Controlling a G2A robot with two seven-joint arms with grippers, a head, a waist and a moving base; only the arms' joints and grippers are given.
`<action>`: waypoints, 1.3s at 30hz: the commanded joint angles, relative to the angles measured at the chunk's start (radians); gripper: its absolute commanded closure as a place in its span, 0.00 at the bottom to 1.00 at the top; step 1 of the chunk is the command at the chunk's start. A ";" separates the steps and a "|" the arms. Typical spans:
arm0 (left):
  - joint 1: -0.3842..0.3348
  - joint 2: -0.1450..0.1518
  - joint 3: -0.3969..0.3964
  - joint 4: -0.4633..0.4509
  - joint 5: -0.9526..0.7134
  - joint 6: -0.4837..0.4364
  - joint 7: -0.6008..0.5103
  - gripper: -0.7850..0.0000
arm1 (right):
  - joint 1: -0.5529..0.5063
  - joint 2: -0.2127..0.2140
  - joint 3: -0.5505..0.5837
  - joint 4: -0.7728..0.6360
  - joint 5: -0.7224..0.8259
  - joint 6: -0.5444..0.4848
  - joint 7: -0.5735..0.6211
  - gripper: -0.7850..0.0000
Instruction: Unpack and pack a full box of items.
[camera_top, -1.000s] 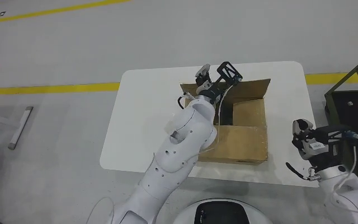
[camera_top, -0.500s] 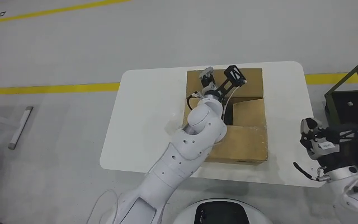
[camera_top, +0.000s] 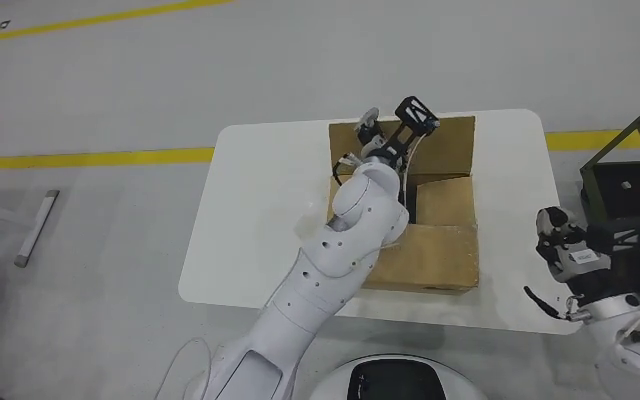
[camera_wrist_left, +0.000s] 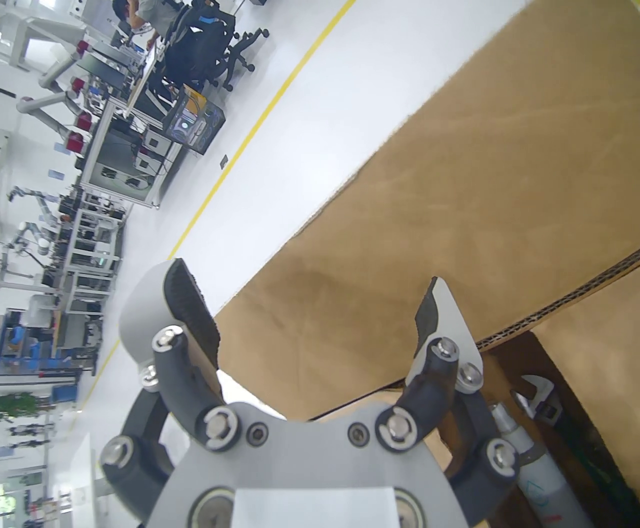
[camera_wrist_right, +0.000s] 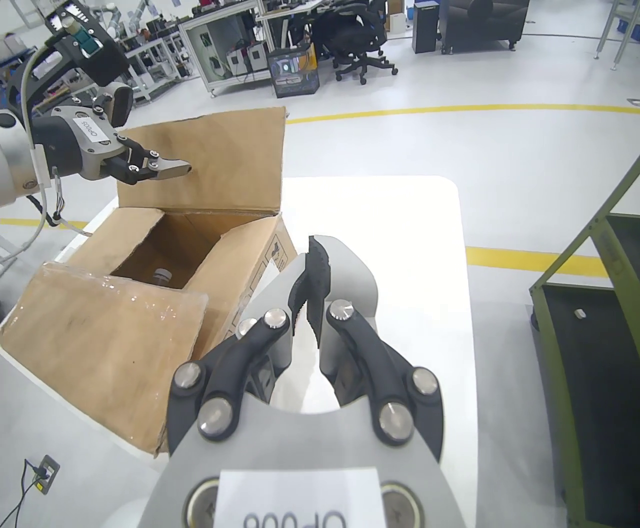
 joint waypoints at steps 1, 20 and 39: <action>0.034 0.009 -0.051 -0.096 -0.029 -0.022 -0.021 0.00 | 0.007 -0.002 0.012 0.014 0.086 -0.021 -0.020 1.00; 0.456 0.089 -0.396 -0.705 -0.278 -0.286 -0.226 0.00 | 0.085 0.021 0.042 0.177 0.351 -0.541 0.036 1.00; 0.494 0.100 -0.382 -0.732 -0.260 -0.227 -0.190 0.00 | 0.178 0.047 0.046 0.251 0.385 -0.528 0.263 0.75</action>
